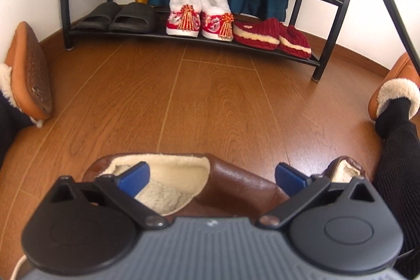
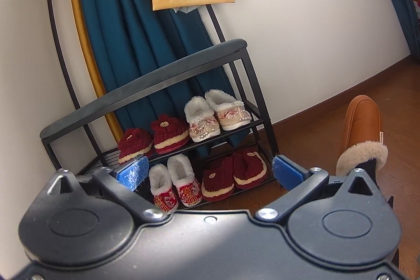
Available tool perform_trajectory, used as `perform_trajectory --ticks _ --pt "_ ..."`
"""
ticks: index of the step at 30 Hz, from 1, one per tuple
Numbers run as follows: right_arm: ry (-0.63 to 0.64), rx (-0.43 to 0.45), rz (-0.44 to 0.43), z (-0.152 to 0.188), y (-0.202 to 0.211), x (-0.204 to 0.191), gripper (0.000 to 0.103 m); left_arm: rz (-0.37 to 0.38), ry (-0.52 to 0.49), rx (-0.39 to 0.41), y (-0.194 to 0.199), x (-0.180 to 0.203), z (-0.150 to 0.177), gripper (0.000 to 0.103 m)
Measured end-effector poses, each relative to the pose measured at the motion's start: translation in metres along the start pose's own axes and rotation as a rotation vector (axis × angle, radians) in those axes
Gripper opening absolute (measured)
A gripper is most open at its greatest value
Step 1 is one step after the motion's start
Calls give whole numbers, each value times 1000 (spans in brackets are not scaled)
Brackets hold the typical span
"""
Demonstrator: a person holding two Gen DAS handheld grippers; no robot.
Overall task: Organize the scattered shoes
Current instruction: 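Move the right tool down toward the brown leather slippers on the floor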
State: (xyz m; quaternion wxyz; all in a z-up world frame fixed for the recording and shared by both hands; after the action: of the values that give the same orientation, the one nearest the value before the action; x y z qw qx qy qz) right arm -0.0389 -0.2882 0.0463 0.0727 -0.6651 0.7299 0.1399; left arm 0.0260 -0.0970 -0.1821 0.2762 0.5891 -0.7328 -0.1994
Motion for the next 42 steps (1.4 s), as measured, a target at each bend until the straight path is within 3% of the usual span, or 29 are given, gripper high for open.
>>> perform_trajectory --ticks 5,9,12,15,18,26,31,34,42 --pt "-5 -15 11 5 -3 2 103 17 41 -68 -12 -2 9 102" --pt "-12 -25 20 9 -4 5 103 1 31 -65 -13 -3 9 101" --pt "-20 -31 20 10 -4 6 103 10 13 -81 -15 2 9 83" --pt "-19 -36 19 11 -4 6 103 26 14 -91 -17 7 10 80" --pt "-15 -40 20 12 -4 6 103 54 27 -101 -19 10 11 68" --pt "-46 -59 34 16 -8 15 103 100 33 -113 -24 9 12 59" --pt "-43 -70 36 19 -13 15 103 124 37 -101 -37 1 -4 33" --pt "-56 -77 39 21 -17 18 103 111 77 -94 -49 -9 -19 26" --pt "-99 -95 61 28 -28 34 103 34 65 -45 -82 -29 -51 24"
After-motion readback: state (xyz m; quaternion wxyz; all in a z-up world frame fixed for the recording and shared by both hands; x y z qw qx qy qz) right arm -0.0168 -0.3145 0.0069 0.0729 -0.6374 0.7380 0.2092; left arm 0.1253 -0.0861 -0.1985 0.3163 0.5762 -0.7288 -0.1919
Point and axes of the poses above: each gripper's, at about its wrist camera, not at the fingertips, and y roughly against the way its jaws point, x to its right, z to its underside, the point moved 7 cm from there along -y, roughly the way its jaws point, and after that the axes turned 4 degrees about x, right-handed, at the moved point
